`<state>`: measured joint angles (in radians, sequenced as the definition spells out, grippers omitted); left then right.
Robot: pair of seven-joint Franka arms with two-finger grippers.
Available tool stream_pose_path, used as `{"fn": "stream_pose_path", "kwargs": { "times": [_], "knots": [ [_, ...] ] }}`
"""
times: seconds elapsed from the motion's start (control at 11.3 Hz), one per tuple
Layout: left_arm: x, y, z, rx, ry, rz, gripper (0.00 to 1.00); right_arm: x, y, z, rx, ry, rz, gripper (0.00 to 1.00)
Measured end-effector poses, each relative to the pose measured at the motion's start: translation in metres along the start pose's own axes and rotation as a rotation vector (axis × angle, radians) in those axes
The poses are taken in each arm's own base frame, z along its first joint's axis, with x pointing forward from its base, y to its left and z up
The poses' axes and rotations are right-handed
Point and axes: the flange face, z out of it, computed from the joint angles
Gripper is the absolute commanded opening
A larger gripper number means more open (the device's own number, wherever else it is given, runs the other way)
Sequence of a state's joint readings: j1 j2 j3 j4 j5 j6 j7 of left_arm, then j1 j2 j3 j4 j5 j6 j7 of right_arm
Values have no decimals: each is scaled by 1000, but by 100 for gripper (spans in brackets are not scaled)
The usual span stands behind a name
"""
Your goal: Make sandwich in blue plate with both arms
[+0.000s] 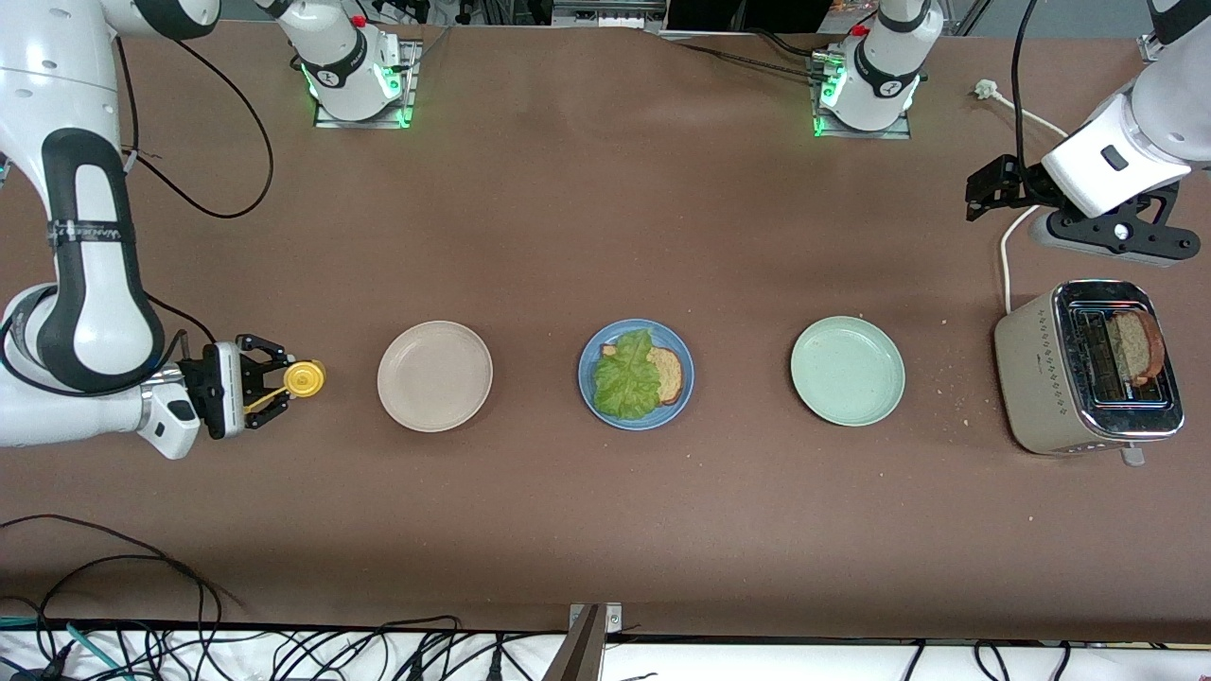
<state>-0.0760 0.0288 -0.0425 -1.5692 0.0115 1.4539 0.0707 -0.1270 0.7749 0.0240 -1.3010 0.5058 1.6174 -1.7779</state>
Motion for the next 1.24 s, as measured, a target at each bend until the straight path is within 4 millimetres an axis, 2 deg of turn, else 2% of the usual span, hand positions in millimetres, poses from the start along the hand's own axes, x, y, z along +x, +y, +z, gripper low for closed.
{"fn": "stream_pose_path", "kwargs": {
  "times": [0.27, 0.44, 0.62, 0.71, 0.8, 0.89, 1.06, 1.15, 1.24],
  "knots": [
    [0, 0, 0, 0, 0, 0, 100, -36, 16, 47, 27, 148, -97, 0],
    [0, 0, 0, 0, 0, 0, 100, -60, 26, 78, 22, 174, -154, 0],
    [0, 0, 0, 0, 0, 0, 100, -75, 34, 95, -3, 169, -191, 0],
    [0, 0, 0, 0, 0, 0, 100, -78, 36, 97, -11, 166, -199, 0],
    [0, 0, 0, 0, 0, 0, 100, -78, 36, 96, -14, 168, -207, 7],
    [0, 0, 0, 0, 0, -1, 100, -79, 37, 94, -21, 166, -214, 18],
    [0, -1, 0, 0, 0, -1, 100, -84, 38, 89, -44, 160, -225, 59],
    [0, -1, 0, 0, 0, -1, 100, -88, 38, 86, -50, 161, -233, 100],
    [0, -1, 0, 0, 0, -1, 100, -91, 38, 84, -59, 161, -250, 100]
  ]
}}
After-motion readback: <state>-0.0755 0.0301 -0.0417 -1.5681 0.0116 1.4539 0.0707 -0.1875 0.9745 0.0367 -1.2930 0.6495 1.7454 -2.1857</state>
